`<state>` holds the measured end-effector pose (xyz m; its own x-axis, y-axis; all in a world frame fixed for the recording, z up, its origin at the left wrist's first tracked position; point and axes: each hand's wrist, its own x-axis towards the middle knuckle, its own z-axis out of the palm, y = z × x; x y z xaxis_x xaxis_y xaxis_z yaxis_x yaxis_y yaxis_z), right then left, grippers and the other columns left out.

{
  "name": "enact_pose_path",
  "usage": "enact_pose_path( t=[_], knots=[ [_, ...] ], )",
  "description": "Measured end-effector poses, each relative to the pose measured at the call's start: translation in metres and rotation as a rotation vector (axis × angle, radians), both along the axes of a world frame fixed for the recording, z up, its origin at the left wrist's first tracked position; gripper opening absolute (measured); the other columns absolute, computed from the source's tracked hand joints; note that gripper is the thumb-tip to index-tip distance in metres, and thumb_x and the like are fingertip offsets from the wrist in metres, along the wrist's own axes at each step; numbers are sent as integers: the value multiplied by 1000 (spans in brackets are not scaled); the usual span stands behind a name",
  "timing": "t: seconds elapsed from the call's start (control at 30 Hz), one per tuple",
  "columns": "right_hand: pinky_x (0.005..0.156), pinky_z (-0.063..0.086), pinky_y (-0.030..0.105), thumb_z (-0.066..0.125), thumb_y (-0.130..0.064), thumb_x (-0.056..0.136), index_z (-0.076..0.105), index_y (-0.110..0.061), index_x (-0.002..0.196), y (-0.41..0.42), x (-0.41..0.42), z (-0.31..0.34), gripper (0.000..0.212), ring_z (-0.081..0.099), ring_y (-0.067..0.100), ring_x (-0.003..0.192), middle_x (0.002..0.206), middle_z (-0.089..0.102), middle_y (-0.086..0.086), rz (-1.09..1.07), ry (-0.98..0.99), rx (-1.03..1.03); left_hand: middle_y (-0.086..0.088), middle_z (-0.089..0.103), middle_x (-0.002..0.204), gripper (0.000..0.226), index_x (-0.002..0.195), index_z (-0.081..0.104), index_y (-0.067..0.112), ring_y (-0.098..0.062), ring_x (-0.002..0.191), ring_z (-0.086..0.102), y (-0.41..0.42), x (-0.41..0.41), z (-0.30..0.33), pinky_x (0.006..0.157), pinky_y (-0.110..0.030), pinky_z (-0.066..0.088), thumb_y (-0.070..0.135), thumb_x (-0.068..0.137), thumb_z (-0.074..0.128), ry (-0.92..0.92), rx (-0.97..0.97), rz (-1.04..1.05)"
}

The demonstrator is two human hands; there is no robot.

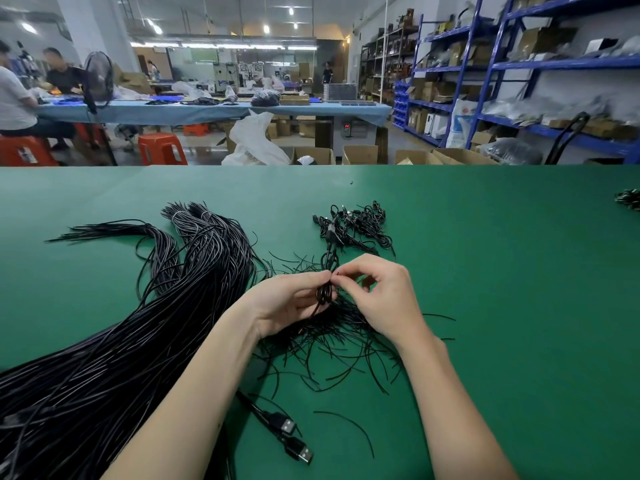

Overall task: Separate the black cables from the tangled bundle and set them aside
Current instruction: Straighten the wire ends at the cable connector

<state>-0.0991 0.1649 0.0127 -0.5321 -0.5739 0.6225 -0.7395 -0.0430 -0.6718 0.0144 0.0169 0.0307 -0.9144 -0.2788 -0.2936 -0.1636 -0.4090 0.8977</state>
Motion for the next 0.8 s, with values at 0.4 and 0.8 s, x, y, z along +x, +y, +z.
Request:
enact_pose_path(
  t=[0.4,0.8],
  knots=[
    [54,48,15,77,-11,75,81,-9,80,11,6,-2,6,60,8,62,74,71,4,333,-1168,43,5,77,93,18,101,81,14,-6,81,68,2,17,10,74,-18,49,12,83,81,342,-903,7],
    [58,52,17,78,-44,85,78,-31,88,-1,27,2,14,66,0,65,78,76,-18,-225,-478,107,-4,68,84,20,91,83,16,-10,63,49,4,8,2,73,-23,47,30,76,85,86,-480,186]
  ],
)
